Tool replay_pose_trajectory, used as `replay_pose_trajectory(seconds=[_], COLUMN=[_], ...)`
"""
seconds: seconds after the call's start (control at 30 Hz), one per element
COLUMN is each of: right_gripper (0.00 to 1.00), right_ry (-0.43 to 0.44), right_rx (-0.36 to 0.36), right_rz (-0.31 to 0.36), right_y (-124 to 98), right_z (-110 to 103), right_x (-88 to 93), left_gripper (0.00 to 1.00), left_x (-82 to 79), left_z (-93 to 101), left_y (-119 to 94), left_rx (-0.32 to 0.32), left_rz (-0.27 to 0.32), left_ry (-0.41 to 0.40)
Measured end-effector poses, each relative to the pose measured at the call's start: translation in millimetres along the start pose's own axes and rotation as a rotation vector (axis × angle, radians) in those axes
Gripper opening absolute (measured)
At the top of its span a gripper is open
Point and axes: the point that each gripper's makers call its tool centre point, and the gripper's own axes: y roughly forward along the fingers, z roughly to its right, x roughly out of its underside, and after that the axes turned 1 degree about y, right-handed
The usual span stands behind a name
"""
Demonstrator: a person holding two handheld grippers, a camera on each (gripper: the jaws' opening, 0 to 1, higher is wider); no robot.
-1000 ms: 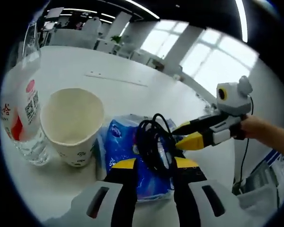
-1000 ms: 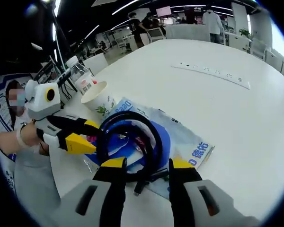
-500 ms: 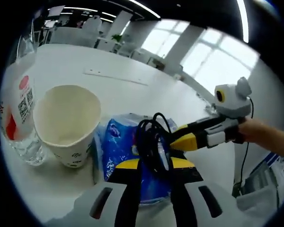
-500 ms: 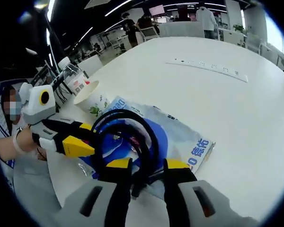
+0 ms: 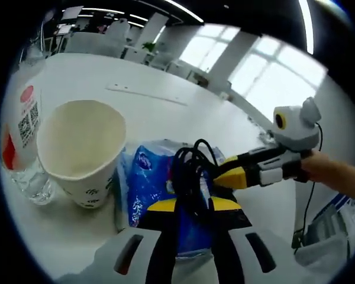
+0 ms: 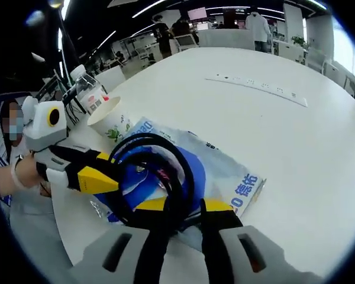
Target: Arrange the tabletop items into an orderly group along one side of the table until the central work area is clear of visible clutter.
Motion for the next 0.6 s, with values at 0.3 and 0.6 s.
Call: replay_pose_trajectory(seconds=[0.3,0.6], right_gripper=[0.13,0.06], right_ry=[-0.021,0.021], right_rx=[-0.005,0.016], right_rz=[-0.009,-0.026], right_y=[4.9,2.0], right_z=[-2.7,0.0], right_x=[-4.2,-6.4], left_gripper=[0.14,0.1], left_x=[0.0,-2.4], left_z=[-0.9,-3.2], left_y=[0.2,0.2], left_rx=[0.001,0.004], left_rz=[-0.003,0.001], left_ry=[-0.01,-0.027])
